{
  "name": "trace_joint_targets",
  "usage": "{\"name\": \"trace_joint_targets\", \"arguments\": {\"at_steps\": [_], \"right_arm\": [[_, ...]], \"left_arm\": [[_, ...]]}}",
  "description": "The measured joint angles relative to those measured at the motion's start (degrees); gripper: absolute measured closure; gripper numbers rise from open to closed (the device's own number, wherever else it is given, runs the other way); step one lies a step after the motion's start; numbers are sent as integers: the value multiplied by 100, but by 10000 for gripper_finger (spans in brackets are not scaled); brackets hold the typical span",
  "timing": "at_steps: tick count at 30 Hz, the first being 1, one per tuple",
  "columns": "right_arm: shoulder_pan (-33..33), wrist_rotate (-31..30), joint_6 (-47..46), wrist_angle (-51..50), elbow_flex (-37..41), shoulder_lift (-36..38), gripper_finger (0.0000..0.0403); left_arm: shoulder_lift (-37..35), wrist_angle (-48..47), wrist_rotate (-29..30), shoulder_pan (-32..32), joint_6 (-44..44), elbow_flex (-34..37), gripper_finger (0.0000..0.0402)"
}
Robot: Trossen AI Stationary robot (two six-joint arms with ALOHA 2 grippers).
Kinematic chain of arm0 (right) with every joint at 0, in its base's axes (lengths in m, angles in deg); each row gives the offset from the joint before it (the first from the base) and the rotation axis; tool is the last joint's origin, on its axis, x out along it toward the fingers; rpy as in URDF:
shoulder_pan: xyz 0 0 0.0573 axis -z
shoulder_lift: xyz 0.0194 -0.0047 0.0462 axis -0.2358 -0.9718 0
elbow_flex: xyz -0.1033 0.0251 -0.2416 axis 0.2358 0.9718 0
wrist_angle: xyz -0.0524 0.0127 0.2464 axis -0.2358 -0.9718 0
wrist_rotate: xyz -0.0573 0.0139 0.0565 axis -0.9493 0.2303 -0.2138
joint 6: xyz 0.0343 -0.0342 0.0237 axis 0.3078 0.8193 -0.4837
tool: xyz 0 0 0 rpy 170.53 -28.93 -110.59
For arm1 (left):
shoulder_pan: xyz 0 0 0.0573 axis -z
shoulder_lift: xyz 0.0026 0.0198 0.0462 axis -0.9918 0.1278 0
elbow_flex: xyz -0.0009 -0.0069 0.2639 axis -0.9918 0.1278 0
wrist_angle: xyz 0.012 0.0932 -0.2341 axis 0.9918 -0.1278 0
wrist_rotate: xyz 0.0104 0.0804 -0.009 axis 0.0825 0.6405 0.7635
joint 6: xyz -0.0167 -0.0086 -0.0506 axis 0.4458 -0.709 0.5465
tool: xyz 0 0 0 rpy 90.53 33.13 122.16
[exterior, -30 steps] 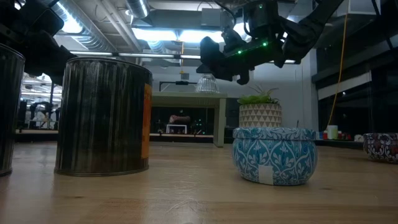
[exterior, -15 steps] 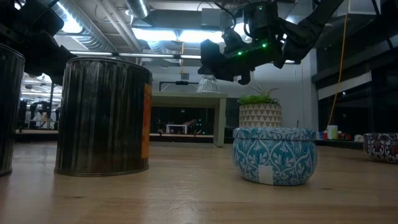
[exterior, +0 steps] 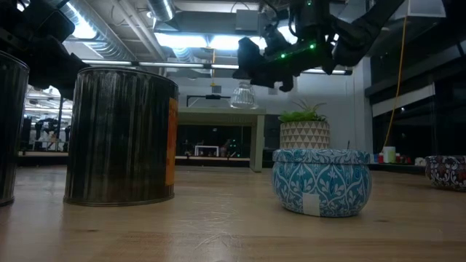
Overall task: Pick & Place candle stick holders
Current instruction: Put the transparent glass candle holder on the shelf
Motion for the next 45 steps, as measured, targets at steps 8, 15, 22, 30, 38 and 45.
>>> {"name": "trace_joint_targets", "arguments": {"at_steps": [8,15,22,30,38,45], "right_arm": [[73,-1,-306,-699,-4,211,152],[97,-1,-413,-774,-4,208,136],[97,-1,-604,-705,-4,208,138],[99,-1,-799,-589,-4,208,157],[103,-3,-1034,-485,-4,208,162],[106,-3,-1206,-475,-5,206,163]], "left_arm": [[-2,1,0,1,0,-1,370],[-2,2,0,1,0,0,370],[0,2,0,1,0,-1,370],[-1,1,0,2,0,-1,370],[0,-1,2,2,0,-2,370],[-1,1,0,2,0,0,370]]}}
